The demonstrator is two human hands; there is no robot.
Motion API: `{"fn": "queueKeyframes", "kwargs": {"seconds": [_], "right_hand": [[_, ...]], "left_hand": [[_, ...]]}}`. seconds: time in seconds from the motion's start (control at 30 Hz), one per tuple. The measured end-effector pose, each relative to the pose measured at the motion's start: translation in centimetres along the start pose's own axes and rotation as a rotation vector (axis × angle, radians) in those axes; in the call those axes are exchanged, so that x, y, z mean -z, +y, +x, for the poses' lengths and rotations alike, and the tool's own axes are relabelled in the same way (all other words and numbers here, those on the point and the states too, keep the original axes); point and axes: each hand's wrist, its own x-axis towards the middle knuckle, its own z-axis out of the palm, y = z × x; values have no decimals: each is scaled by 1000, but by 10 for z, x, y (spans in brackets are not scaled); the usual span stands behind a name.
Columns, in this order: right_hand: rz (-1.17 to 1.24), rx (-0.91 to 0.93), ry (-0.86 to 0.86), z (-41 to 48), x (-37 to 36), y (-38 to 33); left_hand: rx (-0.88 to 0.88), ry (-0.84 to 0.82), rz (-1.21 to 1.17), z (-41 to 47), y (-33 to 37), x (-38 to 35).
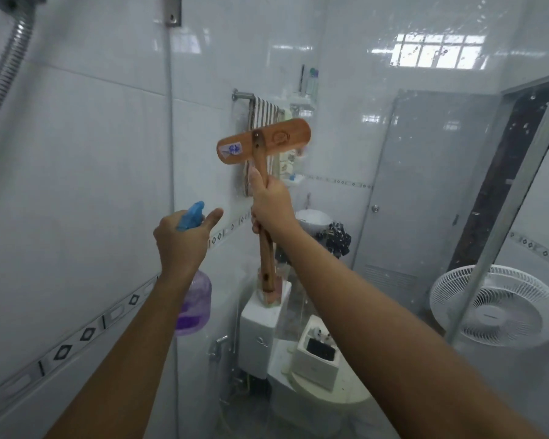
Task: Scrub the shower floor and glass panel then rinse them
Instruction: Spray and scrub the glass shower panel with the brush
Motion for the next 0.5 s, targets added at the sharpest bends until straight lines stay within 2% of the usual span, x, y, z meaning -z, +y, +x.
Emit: {"fn": "queueKeyframes", "kwargs": {"seconds": [0.13, 0.27, 0.37, 0.5], "right_hand": [[-50, 45, 9, 9, -32, 18], [-129, -117, -59, -43, -57, 102], [-254, -171, -81, -75, -63, 141], [-196, -140, -82, -54, -68, 111]], "left_hand": [[-38, 20, 33, -1, -3, 1], [-46, 44, 58, 0, -8, 11], [-33, 40, 79, 1, -14, 20], [-34, 42, 99, 3, -19, 28]]}}
